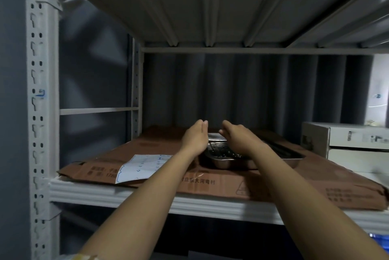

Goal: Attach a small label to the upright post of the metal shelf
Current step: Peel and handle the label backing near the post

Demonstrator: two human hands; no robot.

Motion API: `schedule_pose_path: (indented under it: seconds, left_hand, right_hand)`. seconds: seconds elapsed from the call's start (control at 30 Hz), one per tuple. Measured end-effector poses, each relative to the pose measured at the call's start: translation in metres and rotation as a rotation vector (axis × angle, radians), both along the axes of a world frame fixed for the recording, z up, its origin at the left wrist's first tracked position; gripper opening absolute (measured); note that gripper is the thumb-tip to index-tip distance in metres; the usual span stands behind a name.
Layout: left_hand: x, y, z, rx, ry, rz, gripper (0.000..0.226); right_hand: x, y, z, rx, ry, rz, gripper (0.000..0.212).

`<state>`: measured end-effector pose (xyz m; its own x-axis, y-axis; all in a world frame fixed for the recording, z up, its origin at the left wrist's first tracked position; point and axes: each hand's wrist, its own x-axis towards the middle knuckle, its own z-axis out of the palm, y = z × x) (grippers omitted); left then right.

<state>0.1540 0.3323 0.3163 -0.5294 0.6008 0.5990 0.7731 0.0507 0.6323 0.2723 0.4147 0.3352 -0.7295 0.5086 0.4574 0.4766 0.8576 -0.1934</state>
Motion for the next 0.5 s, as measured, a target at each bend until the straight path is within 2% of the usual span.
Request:
schedule_pose_path:
  seconds: [0.2,0.33,0.4,0.47,0.5]
  left_hand:
    - [-0.0038,0.0023,0.0018,-0.099,0.044,0.023,0.049]
    - [0.0017,0.0025,0.005,-0.133,0.014,0.116,0.057]
    - [0.001,0.0049,0.0035,-0.16,0.035,0.105,0.048]
    - [-0.0031,0.0095,0.0014,-0.223,0.083,0.037,0.022]
    - [-0.0037,0.0103,0.0003,-0.259,0.113,0.009,0.017]
  right_hand:
    - [-0.0041,0.0031,-0.0009,-0.065,0.095,0.036,0.036]
    - [0.0006,0.0036,0.0002,-0.041,0.097,-0.094,0.052]
    - [0.0022,0.0056,0.0006,0.017,0.051,-0.155,0.045]
    - [0.0047,0.008,0.0025,-0.01,-0.063,-0.163,0.01]
    - [0.0059,0.0088,0.0031,-0.042,-0.112,-0.148,0.026]
